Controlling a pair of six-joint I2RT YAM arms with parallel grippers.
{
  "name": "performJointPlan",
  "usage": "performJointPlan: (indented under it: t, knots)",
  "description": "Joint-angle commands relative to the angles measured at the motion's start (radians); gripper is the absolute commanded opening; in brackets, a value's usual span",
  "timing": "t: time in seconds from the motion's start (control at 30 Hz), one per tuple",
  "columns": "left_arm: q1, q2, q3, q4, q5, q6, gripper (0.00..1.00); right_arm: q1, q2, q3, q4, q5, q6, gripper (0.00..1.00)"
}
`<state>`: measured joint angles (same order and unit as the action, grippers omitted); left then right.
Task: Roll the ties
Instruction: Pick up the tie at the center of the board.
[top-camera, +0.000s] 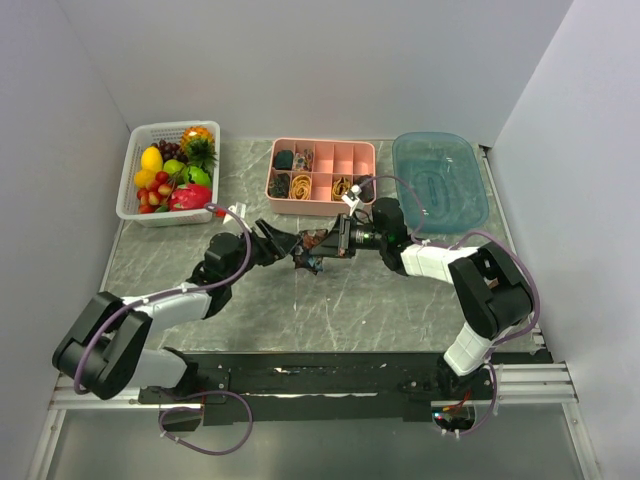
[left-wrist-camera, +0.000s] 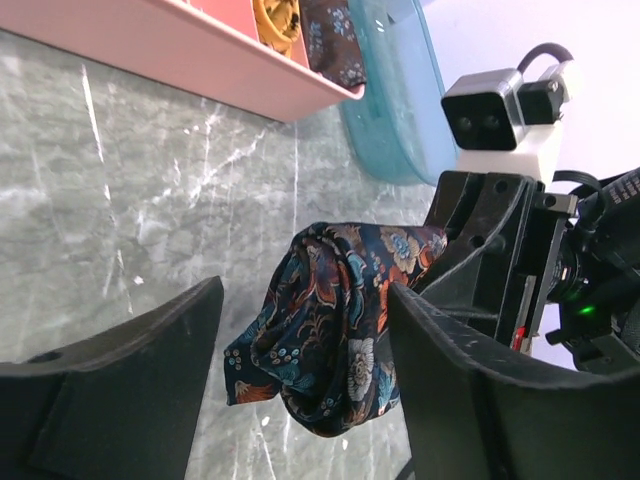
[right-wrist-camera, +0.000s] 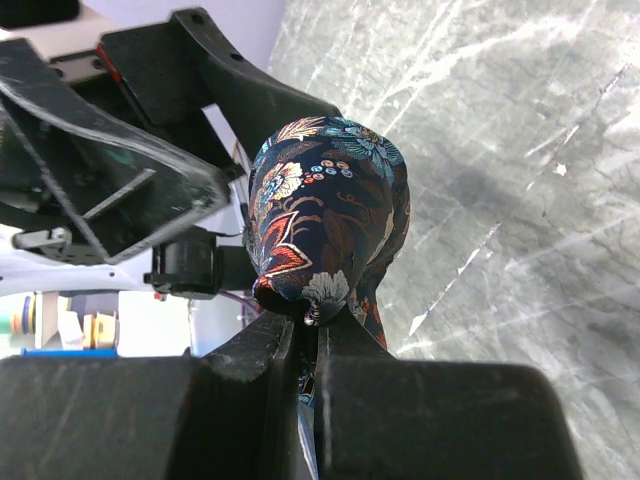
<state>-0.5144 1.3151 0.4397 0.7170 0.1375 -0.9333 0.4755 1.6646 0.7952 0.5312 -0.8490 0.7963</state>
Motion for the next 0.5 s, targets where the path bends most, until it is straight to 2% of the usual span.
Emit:
performJointPlan:
  t: [0.0, 0.23, 0.47]
  knots:
    - [0.002, 0.015, -0.015, 0.113, 0.045, -0.041, 0.68, 0.003, -0.023, 0.047, 0.079, 0.007, 0.030, 0.01]
    - [-0.028, -0.005, -0.013, 0.116, 0.037, -0.053, 0.63, 0.006, -0.003, 0.044, 0.115, 0.013, 0.063, 0.04]
    - [-0.072, 0.019, 0.021, 0.105, 0.024, -0.041, 0.54, 0.006, 0.012, 0.050, 0.142, 0.013, 0.092, 0.11]
